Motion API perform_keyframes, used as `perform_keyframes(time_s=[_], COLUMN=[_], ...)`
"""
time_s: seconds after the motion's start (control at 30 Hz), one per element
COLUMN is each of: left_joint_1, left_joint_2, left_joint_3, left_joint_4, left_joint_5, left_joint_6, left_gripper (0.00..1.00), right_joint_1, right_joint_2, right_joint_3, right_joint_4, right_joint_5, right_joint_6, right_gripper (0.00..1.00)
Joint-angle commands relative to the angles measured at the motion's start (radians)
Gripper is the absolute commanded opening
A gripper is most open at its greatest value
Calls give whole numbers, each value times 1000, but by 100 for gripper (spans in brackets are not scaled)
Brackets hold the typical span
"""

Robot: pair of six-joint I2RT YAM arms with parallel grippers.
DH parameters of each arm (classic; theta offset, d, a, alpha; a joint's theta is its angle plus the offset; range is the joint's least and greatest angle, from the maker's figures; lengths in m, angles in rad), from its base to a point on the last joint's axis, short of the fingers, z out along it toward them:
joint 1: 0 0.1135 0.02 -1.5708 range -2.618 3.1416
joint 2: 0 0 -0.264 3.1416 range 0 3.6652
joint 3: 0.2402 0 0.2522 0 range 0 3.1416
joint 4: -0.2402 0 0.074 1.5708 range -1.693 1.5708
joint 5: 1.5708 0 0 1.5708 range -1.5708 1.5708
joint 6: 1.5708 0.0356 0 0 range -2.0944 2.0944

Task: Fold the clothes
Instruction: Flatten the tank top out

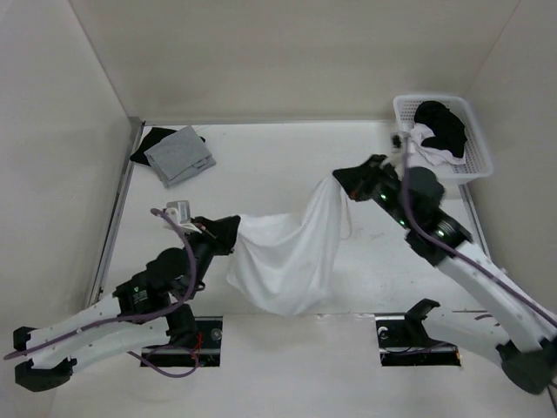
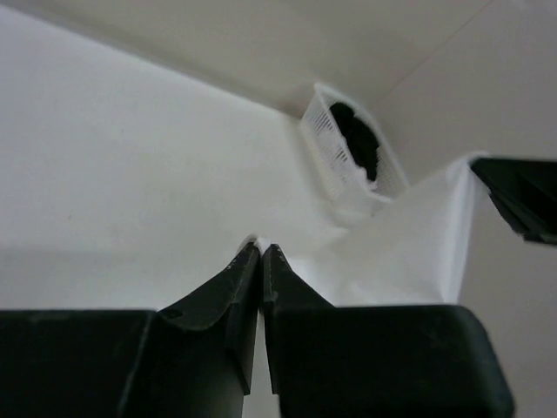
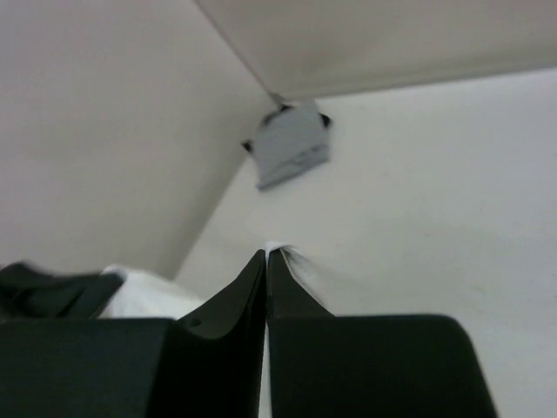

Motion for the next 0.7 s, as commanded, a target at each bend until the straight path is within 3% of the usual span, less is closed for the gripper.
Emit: perform_keyframes(time_s=[0.0,0.17,0.23,0.33,0.4,0.43,0.53,0.6,0.67], left_joint_1=[11,164,262,472,601,649,741,752,729], left_joint_2=[35,147,210,351,426,452,465,416,350], left_joint_3=[-81,-149,-170,-192,-203,-207,-219,-238,-256], left_joint_4=[-127,-112,-52,72,144,176,204,168,79], left_joint_5=[-54,18,68,246,384,438,503,508,511], left_joint_6=[-212,-303,-271,-210,-199,-194,-186,-183,-183], left_gripper=[5,7,11,26,34,37,40,30,20], right_joint_1=[-96,-182,-198,-195,-178,-158,-97,-49,-11], right_joint_2=[266,665,756,751,689,650,528,459,394], right_joint_3=[7,210,290,283,190,133,-61,-189,-293], right_joint_4=[120,230,197,152,180,195,241,255,269], right_joint_5=[-91,-104,-99,-53,-7,8,8,11,11], right_joint_6=[-4,-4,-1,2,-22,-33,-27,-6,26], right_gripper=[4,10,25,43,46,45,22,7,4])
